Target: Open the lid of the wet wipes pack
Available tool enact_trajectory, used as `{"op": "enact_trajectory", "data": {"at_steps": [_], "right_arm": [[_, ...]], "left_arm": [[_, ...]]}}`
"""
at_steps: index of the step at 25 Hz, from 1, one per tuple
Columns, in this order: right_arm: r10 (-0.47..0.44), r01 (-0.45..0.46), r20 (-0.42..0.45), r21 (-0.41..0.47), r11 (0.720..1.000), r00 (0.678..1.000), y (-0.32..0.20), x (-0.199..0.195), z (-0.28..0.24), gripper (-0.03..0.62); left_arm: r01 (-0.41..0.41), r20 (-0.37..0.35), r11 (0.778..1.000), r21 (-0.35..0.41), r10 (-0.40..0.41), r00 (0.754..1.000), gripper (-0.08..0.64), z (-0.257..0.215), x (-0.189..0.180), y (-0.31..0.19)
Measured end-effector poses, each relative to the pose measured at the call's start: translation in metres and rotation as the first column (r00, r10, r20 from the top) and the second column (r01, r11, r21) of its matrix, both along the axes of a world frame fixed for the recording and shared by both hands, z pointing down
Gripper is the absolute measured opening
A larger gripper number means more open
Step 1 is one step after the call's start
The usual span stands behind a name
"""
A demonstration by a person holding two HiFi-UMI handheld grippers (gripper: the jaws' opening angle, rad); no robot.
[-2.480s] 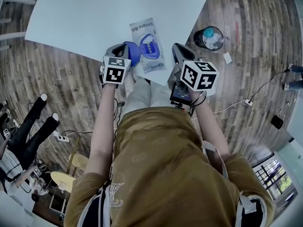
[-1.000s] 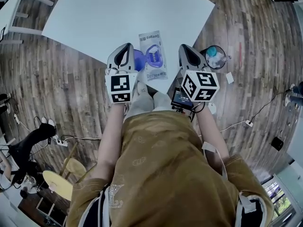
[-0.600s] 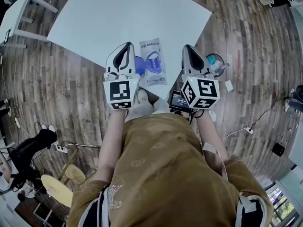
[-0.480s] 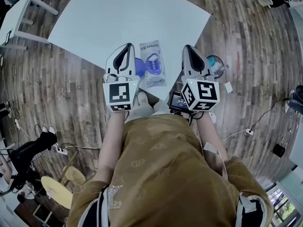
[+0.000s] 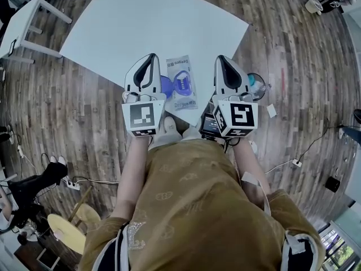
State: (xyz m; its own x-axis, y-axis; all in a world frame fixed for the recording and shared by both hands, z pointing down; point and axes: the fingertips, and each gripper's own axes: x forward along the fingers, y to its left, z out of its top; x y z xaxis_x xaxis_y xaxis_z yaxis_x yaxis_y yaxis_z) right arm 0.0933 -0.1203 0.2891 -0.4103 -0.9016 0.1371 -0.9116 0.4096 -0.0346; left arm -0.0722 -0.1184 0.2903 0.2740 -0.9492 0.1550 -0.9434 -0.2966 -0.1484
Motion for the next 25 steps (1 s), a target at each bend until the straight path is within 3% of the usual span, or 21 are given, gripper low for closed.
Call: {"op": "enact_trajectory", "data": {"at_steps": [25], "right_arm": [[0.038,-0.038,-0.018,0.001,0.999,0.999,-0.012,0.008,0.007,0.008]], "left_arm": [[0.000,0.013,1.000,-0.007,0.000,1.000,0.002,0.009,-0.001,-0.008]]}}
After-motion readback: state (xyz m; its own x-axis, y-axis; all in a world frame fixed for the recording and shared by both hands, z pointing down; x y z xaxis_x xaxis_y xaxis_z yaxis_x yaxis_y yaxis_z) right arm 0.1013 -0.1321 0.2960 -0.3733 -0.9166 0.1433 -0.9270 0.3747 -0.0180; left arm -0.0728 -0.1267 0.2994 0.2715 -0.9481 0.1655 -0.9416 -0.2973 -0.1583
